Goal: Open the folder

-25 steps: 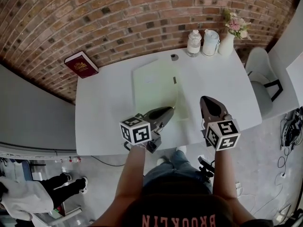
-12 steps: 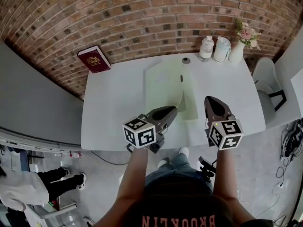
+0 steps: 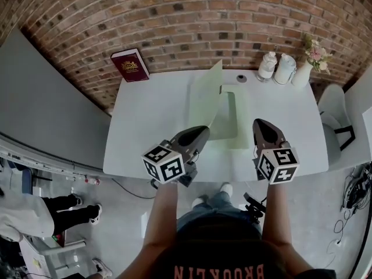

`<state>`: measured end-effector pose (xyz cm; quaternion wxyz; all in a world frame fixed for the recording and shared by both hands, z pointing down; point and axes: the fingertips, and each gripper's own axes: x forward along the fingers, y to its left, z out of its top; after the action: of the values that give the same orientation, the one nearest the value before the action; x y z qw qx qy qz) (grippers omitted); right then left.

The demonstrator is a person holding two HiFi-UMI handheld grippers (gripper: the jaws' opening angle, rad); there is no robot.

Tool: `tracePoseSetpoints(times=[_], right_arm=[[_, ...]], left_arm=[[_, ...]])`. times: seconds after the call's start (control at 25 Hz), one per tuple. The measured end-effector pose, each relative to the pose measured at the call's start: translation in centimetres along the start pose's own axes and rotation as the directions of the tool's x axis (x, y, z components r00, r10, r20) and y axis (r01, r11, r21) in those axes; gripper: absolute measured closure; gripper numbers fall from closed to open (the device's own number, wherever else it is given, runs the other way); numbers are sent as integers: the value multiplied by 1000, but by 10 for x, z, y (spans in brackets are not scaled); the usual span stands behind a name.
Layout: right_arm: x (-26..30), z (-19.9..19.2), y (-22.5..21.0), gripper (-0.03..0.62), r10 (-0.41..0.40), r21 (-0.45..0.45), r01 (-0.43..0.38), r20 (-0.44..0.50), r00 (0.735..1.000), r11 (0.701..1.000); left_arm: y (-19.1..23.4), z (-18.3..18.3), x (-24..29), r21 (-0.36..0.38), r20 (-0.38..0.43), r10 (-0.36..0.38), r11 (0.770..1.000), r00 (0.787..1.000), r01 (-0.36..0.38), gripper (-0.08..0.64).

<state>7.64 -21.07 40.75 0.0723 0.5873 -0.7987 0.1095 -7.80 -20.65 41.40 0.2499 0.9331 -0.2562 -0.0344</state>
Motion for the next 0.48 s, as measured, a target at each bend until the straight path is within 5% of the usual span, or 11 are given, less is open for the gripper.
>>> tracePoseSetpoints(times=[0.48], right_arm=[[15, 3, 32, 594, 43, -33, -44, -22, 999, 998]], left_arm=[[31, 29, -56, 92, 70, 136, 986, 988, -142, 549]])
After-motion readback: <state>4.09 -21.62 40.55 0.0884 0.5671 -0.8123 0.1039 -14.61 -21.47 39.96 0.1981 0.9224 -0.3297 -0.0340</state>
